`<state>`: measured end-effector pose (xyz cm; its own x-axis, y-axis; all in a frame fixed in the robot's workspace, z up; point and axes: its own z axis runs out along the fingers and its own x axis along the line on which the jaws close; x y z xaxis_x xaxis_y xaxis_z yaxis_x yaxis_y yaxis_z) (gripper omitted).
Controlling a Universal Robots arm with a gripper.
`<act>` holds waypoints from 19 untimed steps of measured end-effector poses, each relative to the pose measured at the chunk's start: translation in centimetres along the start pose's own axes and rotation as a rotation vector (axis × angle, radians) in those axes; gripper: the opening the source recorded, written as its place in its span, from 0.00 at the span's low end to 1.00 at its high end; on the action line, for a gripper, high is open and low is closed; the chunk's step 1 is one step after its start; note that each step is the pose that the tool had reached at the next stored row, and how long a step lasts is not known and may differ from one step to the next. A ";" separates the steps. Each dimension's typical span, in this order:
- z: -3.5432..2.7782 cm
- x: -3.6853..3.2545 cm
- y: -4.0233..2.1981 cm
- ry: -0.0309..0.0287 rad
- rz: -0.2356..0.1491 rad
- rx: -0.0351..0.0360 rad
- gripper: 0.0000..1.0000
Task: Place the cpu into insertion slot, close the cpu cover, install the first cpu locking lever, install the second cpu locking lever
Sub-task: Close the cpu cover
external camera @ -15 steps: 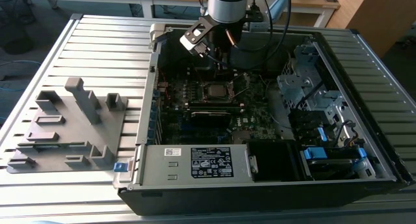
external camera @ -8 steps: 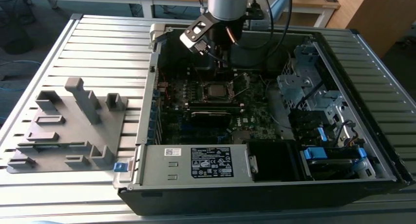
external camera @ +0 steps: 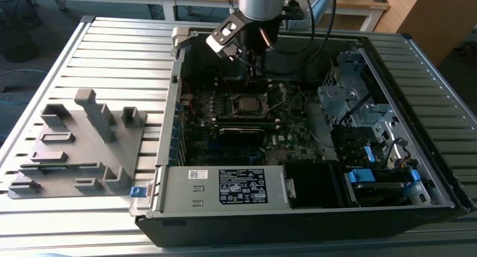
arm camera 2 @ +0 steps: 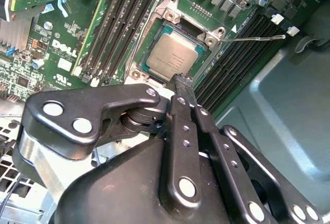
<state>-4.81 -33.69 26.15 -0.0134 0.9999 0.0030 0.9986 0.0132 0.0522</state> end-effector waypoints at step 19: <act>-0.73 0.00 0.19 -0.0001 0.000 0.0000 0.11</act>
<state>-4.66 -33.69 26.89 -0.0135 0.9999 0.0030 0.9986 0.0133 0.0522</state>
